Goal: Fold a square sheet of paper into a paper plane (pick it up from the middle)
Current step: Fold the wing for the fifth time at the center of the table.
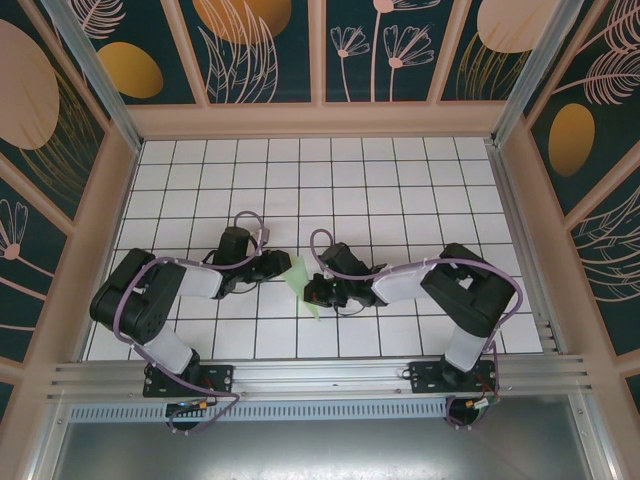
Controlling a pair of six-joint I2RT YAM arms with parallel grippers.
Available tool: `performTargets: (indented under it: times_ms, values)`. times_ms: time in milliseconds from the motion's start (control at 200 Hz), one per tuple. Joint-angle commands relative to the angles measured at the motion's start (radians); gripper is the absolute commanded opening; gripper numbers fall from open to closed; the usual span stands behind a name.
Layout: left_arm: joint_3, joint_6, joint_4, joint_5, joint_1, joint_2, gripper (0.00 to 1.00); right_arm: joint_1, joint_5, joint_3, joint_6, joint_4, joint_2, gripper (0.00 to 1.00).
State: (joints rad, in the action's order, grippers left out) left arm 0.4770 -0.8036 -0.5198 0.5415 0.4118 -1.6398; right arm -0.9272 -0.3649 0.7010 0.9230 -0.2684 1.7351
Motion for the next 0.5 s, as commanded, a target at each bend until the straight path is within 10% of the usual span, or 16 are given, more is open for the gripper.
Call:
performTargets:
  times_ms: [0, 495]
  values:
    - [-0.004, 0.037, 0.042, -0.056, 0.001, -0.024, 0.34, -0.008, 0.041, 0.024, -0.019, 0.123, -0.032, 0.0]
    - [-0.008, 0.031, 0.035, -0.031, 0.001, -0.036, 0.33, -0.005, 0.011, 0.251, -0.05, 0.099, 0.128, 0.0]
